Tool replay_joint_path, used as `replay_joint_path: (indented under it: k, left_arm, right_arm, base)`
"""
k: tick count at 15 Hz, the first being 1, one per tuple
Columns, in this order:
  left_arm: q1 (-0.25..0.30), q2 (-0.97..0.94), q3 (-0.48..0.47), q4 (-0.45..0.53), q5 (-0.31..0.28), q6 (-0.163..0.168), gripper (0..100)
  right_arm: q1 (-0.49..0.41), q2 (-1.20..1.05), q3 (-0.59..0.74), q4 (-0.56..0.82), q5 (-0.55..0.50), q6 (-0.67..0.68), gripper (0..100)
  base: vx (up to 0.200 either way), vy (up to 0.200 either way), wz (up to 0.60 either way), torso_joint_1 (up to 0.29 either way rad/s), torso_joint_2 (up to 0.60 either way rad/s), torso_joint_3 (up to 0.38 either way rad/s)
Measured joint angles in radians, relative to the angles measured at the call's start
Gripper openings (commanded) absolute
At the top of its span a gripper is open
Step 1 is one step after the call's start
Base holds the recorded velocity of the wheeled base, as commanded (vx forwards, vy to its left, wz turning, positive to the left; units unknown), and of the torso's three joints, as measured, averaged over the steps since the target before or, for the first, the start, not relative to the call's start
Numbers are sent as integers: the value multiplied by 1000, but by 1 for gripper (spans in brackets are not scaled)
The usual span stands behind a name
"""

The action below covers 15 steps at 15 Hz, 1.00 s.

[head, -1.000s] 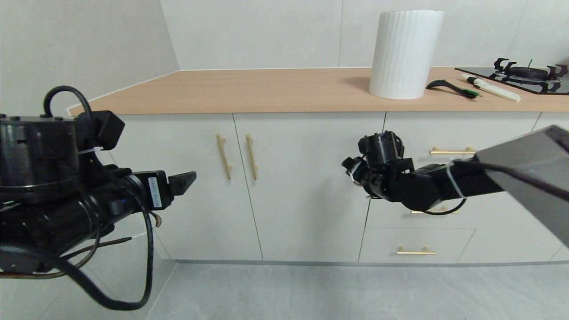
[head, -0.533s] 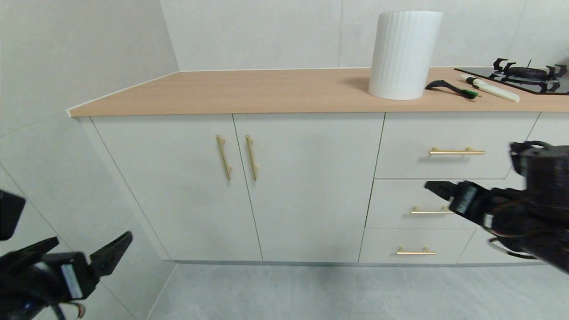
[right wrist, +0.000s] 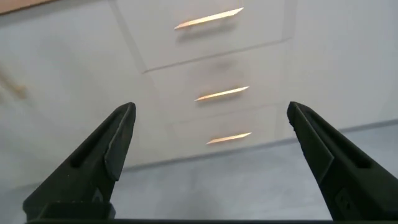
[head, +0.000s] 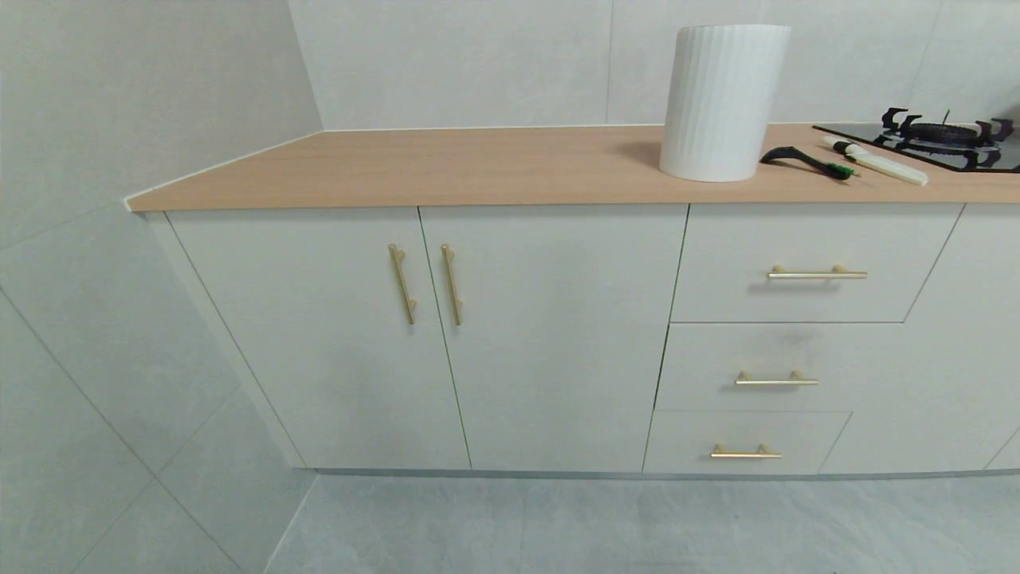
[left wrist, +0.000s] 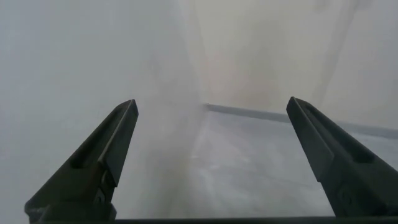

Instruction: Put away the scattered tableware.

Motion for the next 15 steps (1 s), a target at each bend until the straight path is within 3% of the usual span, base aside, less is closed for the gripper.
replay_joint_path:
  k: [2, 5, 8, 11, 15]
  left_arm:
    - [76, -111, 42, 18, -36, 34, 100]
    - [113, -191, 89, -6, -67, -2, 100]
    - [118, -214, 101, -12, -180, -9, 100]
    - [119, -218, 113, -34, -354, -41, 100]
    - [117, -220, 134, -45, -449, -103, 100]
  right_arm:
    - [-66, -159, 25, 54, -31, -74, 100]
    - [-200, -301, 91, 54, -53, -134, 100]
    - [-218, -357, 216, -17, -50, -157, 100]
    - [-217, -382, 238, 92, 80, -226, 100]
    - [-214, -390, 240, 88, 123, -320, 100]
  base:
    - [0, 0, 0, 0, 0, 0]
    - [0, 0, 0, 0, 0, 0]
    - [0, 0, 0, 0, 0, 0]
    - [0, 0, 0, 0, 0, 0]
    - [0, 0, 0, 0, 0, 0]
